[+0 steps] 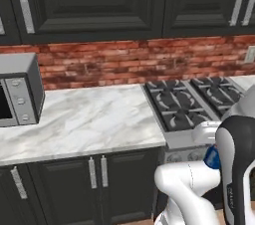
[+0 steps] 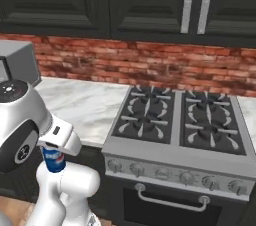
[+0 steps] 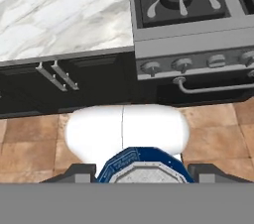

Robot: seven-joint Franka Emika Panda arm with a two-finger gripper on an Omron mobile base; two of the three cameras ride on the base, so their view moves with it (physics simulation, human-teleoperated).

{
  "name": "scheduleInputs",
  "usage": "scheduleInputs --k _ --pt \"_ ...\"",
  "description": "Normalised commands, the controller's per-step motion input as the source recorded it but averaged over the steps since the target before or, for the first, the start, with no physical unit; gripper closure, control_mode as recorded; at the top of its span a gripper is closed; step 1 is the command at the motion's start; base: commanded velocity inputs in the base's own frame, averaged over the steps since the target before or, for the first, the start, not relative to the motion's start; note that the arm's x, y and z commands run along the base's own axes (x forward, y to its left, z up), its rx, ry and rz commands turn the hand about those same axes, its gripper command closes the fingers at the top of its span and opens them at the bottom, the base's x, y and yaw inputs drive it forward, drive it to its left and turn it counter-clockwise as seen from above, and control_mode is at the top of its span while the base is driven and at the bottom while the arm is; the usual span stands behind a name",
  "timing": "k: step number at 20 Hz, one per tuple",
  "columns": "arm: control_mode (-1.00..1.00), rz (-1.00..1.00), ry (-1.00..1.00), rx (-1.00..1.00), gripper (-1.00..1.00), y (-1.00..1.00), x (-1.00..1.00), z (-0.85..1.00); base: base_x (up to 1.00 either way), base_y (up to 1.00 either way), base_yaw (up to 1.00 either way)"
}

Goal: Four empty soda cans are scattered around the kitchen. Gather all the cans and cluster them next to the stove for recycling.

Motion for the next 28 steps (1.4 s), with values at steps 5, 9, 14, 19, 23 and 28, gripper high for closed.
scheduleInputs --k 5,9,14,19,23,28 --pt "1.00 0.00 0.00 0.00 1.00 0.00 0.00 0.00 0.43 0.41 0.05" --pt "1.00 0.00 0.00 0.00 1.00 0.00 0.00 0.00 0.34 0.40 0.03" --pt "1.00 0.00 0.00 0.00 1.00 0.00 0.00 0.00 0.52 0.36 0.02" --pt "1.00 0.00 0.00 0.00 1.00 0.00 0.00 0.00 0.55 0.22 0.02" --pt "1.00 0.00 0.00 0.00 1.00 0.00 0.00 0.00 0.47 0.23 0.02" --pt "1.00 0.00 0.00 0.00 1.00 0.00 0.00 0.00 0.36 0.20 0.02"
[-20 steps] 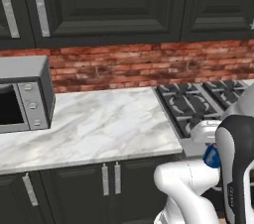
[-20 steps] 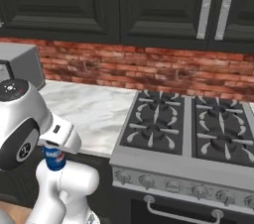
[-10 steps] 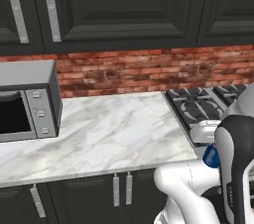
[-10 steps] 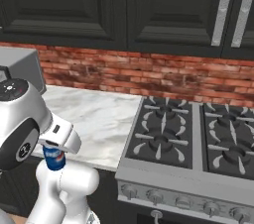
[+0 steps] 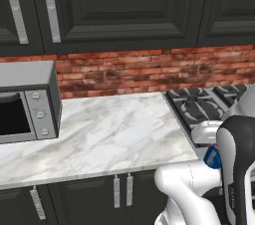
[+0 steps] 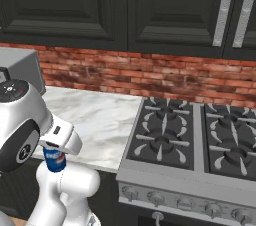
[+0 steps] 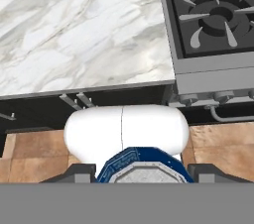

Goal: Four empty soda cans are scattered around the kitchen. Gather all the cans and cluster them next to the stove for recycling.

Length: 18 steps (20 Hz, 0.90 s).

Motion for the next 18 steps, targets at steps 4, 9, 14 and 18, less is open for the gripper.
scheduleInputs --k 4,9,14,18 --pt "1.00 0.00 0.00 0.00 1.00 0.00 0.00 0.00 0.14 0.15 0.02" --pt "1.00 0.00 0.00 0.00 1.00 0.00 0.00 0.00 0.01 0.08 0.01" --pt "1.00 0.00 0.00 0.00 1.00 0.00 0.00 0.00 0.07 0.01 0.00" --pt "1.00 0.00 0.00 0.00 1.00 0.00 0.00 0.00 0.04 0.00 0.00"
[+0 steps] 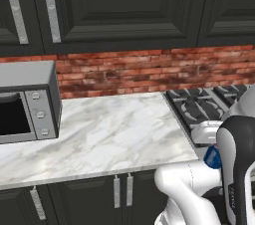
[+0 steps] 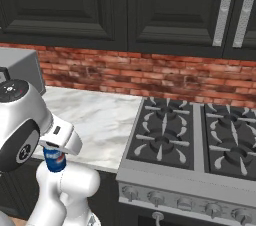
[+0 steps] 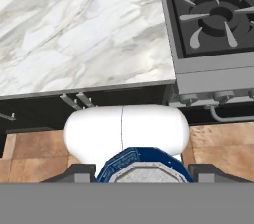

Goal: Four empty soda cans are scattered around the kitchen. Gather all the cans and cluster them next to the stove for recycling.

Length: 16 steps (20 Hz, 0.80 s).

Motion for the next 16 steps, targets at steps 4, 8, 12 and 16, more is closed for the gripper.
scheduleInputs --k 4,8,12,16 --pt "1.00 0.00 0.00 0.00 1.00 0.00 0.00 0.00 0.05 0.00 0.00" --pt "1.00 0.00 0.00 0.00 1.00 0.00 0.00 0.00 0.00 0.00 0.00" --pt "-1.00 0.00 0.01 0.00 1.00 0.00 0.04 -0.01 0.01 0.00 0.00" --pt "-1.00 0.00 0.00 0.00 1.00 0.00 0.11 -0.02 0.00 0.00 0.00"
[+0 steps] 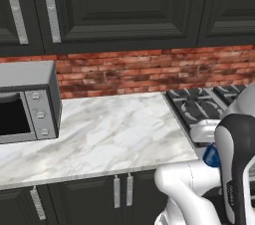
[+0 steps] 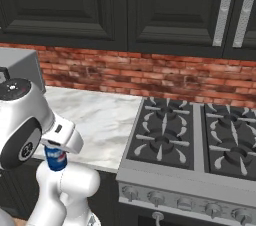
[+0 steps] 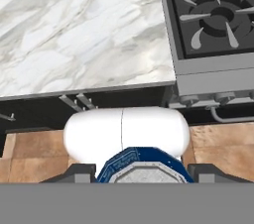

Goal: Four empty soda cans are scattered around the kitchen. Gather all the cans and cluster them next to the stove for recycling.

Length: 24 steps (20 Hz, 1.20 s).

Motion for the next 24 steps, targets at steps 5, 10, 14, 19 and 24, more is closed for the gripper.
scheduleInputs --k 5,10,14,19,24 --pt "-1.00 0.00 0.00 -0.03 1.00 0.00 0.12 -0.01 0.00 0.00 0.00" --pt "-1.00 0.00 0.00 -0.05 1.00 0.00 0.27 0.00 0.00 0.00 0.00" --pt "-1.00 0.00 0.00 0.00 1.00 -0.02 0.18 0.00 0.00 0.00 0.00" --pt "-1.00 0.00 0.00 0.00 1.00 -0.01 0.38 0.00 0.00 0.00 0.00" --pt "-1.00 0.00 0.00 0.00 1.00 -0.04 0.47 -0.01 0.00 0.00 0.00"
